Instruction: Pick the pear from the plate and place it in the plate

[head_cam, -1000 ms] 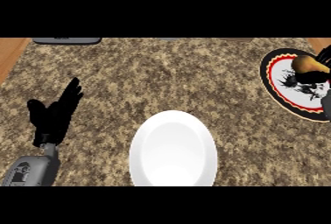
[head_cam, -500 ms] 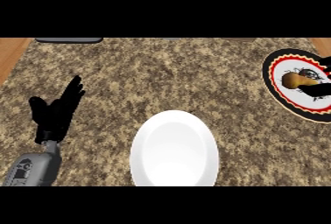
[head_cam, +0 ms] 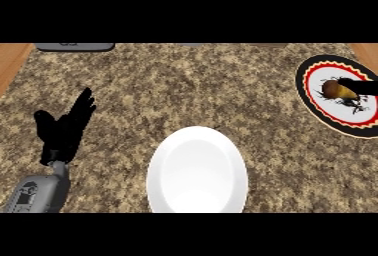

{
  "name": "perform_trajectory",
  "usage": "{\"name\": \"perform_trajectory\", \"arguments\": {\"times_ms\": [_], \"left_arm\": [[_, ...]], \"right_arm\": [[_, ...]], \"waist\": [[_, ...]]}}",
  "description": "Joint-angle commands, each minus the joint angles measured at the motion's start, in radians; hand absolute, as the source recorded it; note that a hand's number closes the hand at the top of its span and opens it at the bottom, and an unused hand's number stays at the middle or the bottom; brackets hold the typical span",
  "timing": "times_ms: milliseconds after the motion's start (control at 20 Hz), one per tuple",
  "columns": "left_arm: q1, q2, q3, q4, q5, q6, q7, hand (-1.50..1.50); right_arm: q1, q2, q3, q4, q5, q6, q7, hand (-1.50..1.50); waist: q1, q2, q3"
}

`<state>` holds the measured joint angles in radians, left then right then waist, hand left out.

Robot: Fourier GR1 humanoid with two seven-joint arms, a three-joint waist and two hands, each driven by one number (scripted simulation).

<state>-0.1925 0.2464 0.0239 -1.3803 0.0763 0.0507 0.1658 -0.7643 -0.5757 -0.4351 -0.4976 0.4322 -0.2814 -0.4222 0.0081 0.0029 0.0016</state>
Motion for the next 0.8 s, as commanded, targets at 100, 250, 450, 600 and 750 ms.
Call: {"name": "perform_trajectory", "arguments": {"times_ms": [100, 250, 450, 600, 750], "left_arm": [[0.000, -0.004, 0.004, -0.011, -0.014, 0.014, 0.011, 0.00], [0.008, 0.001, 0.018, -0.045, 0.005, 0.009, 0.025, 0.00], [0.079, 0.016, 0.003, -0.082, -0.007, -0.023, 0.015, 0.00], [0.031, 0.014, 0.040, -0.002, -0.001, -0.039, -0.024, 0.00], [0.029, 0.030, 0.054, -0.051, 0.024, -0.067, 0.021, 0.00]], "right_arm": [[-0.030, 0.002, -0.106, -0.060, -0.168, 0.125, 0.047, -1.50], [-0.016, -0.008, -0.138, -0.018, -0.234, 0.255, 0.108, -1.50], [0.024, -0.043, -0.168, -0.030, -0.313, 0.399, 0.126, -1.50], [0.104, -0.038, -0.158, -0.065, -0.337, 0.411, 0.057, -1.50], [0.138, -0.112, -0.175, -0.007, -0.344, 0.431, -0.010, -1.50]], "waist": [[-0.011, -0.006, -0.001], [-0.005, -0.005, -0.001], [-0.004, -0.006, -0.001], [-0.007, -0.002, -0.001], [0.001, 0.000, -0.001]]}}
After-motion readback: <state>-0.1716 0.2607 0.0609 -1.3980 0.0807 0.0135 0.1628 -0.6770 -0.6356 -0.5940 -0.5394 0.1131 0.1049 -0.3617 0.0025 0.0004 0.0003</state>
